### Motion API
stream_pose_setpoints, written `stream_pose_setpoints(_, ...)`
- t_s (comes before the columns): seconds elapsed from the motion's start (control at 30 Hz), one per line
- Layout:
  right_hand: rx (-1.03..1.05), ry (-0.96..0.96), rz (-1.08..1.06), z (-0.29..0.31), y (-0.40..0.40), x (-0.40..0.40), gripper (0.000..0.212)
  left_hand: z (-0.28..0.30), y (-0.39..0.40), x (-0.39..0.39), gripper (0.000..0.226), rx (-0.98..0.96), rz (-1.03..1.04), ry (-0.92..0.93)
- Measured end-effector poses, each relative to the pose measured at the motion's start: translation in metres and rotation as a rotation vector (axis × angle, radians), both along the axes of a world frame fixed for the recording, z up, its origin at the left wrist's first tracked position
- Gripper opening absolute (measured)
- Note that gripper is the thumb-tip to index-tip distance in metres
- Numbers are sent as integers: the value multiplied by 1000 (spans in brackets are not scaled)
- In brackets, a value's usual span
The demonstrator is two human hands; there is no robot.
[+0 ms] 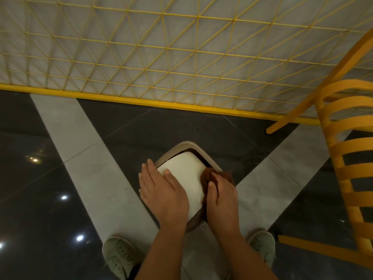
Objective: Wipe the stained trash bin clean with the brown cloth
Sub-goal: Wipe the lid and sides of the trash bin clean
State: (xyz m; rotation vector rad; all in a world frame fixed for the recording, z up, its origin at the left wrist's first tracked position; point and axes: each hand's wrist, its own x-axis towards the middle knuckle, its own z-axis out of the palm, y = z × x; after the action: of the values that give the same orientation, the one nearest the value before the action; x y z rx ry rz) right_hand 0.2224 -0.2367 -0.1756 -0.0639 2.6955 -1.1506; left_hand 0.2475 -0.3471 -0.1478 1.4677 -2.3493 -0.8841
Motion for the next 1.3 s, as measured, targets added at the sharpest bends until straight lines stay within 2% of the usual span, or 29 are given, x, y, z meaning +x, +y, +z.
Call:
stream_pose_setpoints(0.17,-9,-19,43,9,4,10,50,1,3,0,57,31,35,-20)
stream_pose_setpoints(0.3,29,-52,123,16,7,33,67,1,-11,-2,57,25,112,32)
stream_pose_setpoints(0.33,45,-45,152,17,9,37,66,0,-11,-2,54,33,94,53)
stream_pose_setpoints(0.4,62,3,210,17,13,40,52,-4,-7,-1,48,67,29,123)
stream_pose_setpoints(0.47,64,51,312,18,13,33,42,-9,-6,-3,47,97,-21,173)
stream_pose_setpoints(0.57,50,114,578,21,2,11,47,-17,-12,-13,46,142,-75,189)
stream_pose_setpoints(0.63,34,176,657,21,-7,-11,45,-18,-14,-17,46,174,-99,196)
stream_pose_setpoints(0.73,30,166,580,15,-17,-39,41,-19,-13,-18,47,172,-105,191)
stream_pose_setpoints(0.83,-61,-4,334,6,-22,-47,40,-20,-12,-17,48,170,-96,176)
stream_pose_setpoints(0.93,-69,-124,106,-4,-10,-32,35,-20,-11,-17,50,166,-83,160)
stream_pose_setpoints(1.0,-76,-167,22,-5,4,-14,37,-21,-10,-18,51,157,-106,157)
stream_pose_setpoints(1.07,-30,-44,102,-3,11,4,44,-22,-10,-20,51,144,-138,158)
stream_pose_setpoints(1.13,-6,112,283,2,8,13,44,-24,-11,-21,51,125,-148,149)
stream_pose_setpoints(1.2,-3,160,445,4,0,7,45,-25,-11,-21,50,119,-144,158)
stream_pose_setpoints(1.3,17,174,426,4,-11,-20,44,-25,-11,-22,48,106,-143,181)
